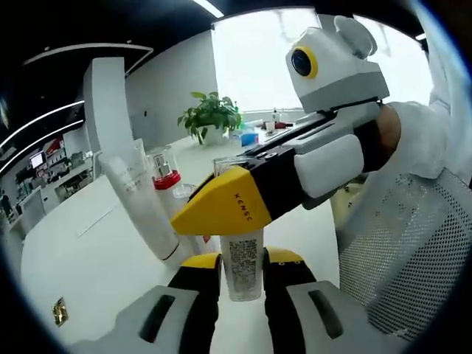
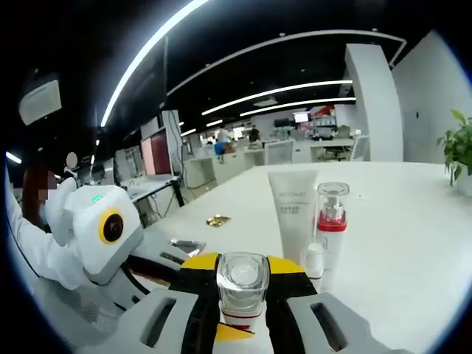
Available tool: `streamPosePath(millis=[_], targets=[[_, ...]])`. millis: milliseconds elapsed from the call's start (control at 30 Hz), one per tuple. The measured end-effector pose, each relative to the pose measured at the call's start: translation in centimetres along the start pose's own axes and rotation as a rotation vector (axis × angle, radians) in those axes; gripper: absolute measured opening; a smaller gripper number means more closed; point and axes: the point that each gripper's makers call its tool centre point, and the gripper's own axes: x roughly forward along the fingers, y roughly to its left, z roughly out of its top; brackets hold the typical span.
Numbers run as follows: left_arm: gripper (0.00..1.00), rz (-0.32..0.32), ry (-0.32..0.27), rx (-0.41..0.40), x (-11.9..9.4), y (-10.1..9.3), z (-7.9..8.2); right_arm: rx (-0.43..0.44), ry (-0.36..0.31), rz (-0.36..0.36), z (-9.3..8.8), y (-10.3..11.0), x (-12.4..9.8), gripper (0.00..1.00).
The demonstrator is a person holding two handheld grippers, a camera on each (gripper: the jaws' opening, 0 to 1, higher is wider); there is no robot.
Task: Arrange the skincare products in the storage area until every visible bottle or jar stands upright without overlapping.
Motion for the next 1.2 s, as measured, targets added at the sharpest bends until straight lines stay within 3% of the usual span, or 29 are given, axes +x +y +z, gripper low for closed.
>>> streamPosePath(millis=[467,567,800,1200], targets=[[0.16,-0.008,0.039,0.001,0.6,0.0,-1.3,0.000,0.047,0.011,-1.2,0.0,0.4,0.15],[0.16,-0.020,0.019,-0.043,0.9,-0.2,-1.2,-0.012,0.046,0.008,-1.2,0.0,0.3,0.15],[0.16,-0.012,-0.011,-0.034,1.3,-0.3,-1.0,-0.003,0.045,-0.015,-1.2,-0.8,0.3,0.16],[0.16,0.016,-0.013,-0.065,1.2,0.4,-0.9,0.008,0.045,-0.012,-1.3,-0.8,0.2,0.14]])
